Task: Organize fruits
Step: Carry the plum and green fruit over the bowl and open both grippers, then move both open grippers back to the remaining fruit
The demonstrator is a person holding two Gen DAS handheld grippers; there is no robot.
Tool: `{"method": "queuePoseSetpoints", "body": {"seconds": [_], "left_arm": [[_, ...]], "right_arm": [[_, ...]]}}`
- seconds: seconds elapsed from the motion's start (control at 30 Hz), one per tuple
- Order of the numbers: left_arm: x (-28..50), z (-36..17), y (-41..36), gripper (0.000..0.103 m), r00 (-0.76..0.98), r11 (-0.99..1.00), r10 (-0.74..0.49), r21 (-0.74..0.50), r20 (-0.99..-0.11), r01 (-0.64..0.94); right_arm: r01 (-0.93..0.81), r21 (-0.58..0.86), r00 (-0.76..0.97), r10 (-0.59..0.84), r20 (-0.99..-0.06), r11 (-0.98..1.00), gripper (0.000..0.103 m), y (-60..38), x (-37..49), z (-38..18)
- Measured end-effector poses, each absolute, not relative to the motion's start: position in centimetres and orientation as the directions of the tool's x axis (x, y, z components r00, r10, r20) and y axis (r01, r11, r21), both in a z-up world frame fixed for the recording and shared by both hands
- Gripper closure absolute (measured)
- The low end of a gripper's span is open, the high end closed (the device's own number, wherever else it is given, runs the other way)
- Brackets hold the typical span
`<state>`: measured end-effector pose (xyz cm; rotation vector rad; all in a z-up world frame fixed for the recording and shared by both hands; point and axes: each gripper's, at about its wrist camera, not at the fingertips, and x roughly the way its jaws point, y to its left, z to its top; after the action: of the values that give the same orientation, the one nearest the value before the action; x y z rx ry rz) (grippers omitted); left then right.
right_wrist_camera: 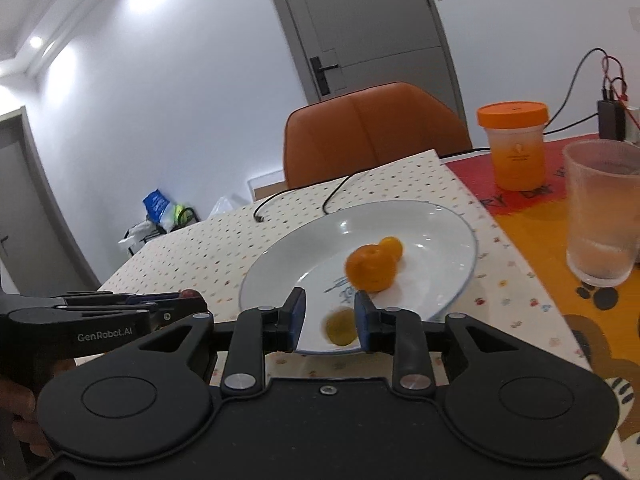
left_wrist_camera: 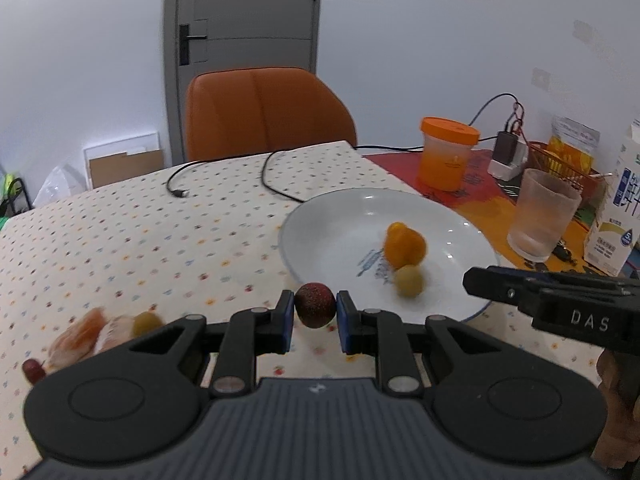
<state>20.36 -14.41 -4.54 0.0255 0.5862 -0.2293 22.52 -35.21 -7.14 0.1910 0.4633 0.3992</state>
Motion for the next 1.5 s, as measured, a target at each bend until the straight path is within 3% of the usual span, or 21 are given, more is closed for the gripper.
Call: {"method": "queuePoseSetpoints", "body": {"seconds": [0.37,0.8,0.93,1.03,1.17,1.5], "left_arm": [[21.3,-4.0,-17.3,0.081,0.814,0.965,-0.229,-0.014,-0.534,0.263],[20.6,-4.3,-15.0,0.047,0.822,0.984,-0.142,0.013,-0.552,0.178],[20.3,-4.3,-13.8,0.036,0.828,0.989,-0.111,0.019,-0.549,0.145],[19.9,-4.5,-12.9,0.035,0.828,0.992,-0.087,0.025,-0.553,0.121],[19.4,-4.7,-11.4,0.022,0.827,0.996,-0.062,0.021,-0.558,0.090],[18.1,-4.6,-7.7,0.017,0.830,1.000,0.007,0.012,-0.558,0.000]], "right_arm": [[-0.297,0.309,0.828,0.405,-0.387,0.904,0.074,-37.7,21.7,-8.0],[-0.304,0.319,0.824,0.415,-0.386,0.898,0.069,-37.4,21.7,-8.1],[-0.309,0.310,0.822,0.417,-0.388,0.899,0.063,-36.6,21.8,-8.1],[-0.311,0.295,0.827,0.411,-0.384,0.903,0.052,-35.9,21.7,-8.0],[-0.322,0.280,0.826,0.413,-0.384,0.904,0.046,-35.0,21.7,-7.9],[-0.338,0.249,0.825,0.413,-0.386,0.908,0.028,-32.4,21.8,-8.0]]}}
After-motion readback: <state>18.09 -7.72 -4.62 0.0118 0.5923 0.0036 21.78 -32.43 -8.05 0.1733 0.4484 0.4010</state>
